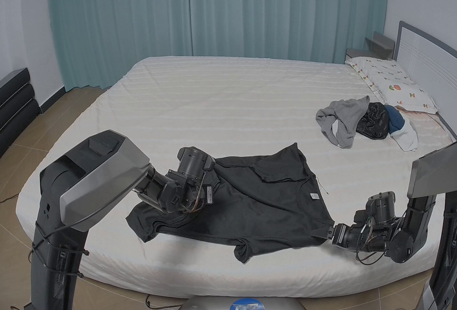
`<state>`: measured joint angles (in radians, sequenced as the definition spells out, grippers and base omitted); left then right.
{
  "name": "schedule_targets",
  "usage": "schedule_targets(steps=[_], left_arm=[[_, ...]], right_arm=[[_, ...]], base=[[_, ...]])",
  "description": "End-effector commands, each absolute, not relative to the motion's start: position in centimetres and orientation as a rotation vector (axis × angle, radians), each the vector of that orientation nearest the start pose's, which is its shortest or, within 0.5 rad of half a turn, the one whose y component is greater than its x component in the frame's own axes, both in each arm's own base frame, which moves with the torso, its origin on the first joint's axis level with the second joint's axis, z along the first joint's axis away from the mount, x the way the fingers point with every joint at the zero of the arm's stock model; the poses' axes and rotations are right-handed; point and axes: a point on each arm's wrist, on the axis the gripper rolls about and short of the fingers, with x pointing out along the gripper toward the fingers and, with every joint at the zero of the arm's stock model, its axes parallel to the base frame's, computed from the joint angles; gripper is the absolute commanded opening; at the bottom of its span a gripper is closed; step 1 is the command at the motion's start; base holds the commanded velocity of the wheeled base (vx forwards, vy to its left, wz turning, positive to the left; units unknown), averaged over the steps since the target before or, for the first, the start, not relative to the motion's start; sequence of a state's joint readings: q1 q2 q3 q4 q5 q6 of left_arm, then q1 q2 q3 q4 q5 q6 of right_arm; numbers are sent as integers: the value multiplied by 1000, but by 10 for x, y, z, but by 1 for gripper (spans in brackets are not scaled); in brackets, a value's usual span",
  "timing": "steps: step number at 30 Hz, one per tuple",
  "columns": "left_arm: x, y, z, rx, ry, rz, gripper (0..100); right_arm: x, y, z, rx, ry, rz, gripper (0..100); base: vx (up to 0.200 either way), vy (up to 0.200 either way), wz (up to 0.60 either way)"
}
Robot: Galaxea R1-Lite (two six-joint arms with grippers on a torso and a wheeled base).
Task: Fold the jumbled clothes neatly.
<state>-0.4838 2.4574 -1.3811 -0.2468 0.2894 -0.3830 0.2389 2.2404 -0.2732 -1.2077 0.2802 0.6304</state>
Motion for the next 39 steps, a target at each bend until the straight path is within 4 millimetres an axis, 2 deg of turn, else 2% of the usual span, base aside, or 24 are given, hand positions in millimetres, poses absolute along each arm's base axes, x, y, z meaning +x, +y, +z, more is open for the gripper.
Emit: schedule_targets(steps=[1,11,15,16,17,20,29,33,34,35,39], left_arm=[[403,-203,-2,-52,783,-25,0],[413,-184,4,-72,759,27,0],[429,-167,29,-133,685,62,0],[429,-167,29,-133,685,62,0],[438,-156,38,-171,653,90,0],[451,-135,48,-237,611,143,0],[481,-64,63,-501,623,298,0],[492,-33,60,-650,666,336,0],[492,-33,60,-650,666,336,0],[497,-20,56,-689,669,371,0],[501,-6,46,-710,686,404,0]], right_arm=[[253,69,-26,600,901,236,100],[253,69,-26,602,901,236,100],[253,69,-26,602,903,235,100],[253,69,-26,602,903,235,100],[252,68,-26,602,904,234,100],[253,68,-26,602,904,233,100],[253,68,-26,602,902,234,100],[253,67,-26,605,903,230,100],[253,67,-26,605,903,230,100],[253,67,-27,605,904,229,100],[253,67,-26,605,903,230,100]], base=[[0,0,0],[0,0,0],[0,0,0],[0,0,0],[0,0,0],[0,0,0],[0,0,0],[0,0,0],[0,0,0],[0,0,0],[0,0,0]])
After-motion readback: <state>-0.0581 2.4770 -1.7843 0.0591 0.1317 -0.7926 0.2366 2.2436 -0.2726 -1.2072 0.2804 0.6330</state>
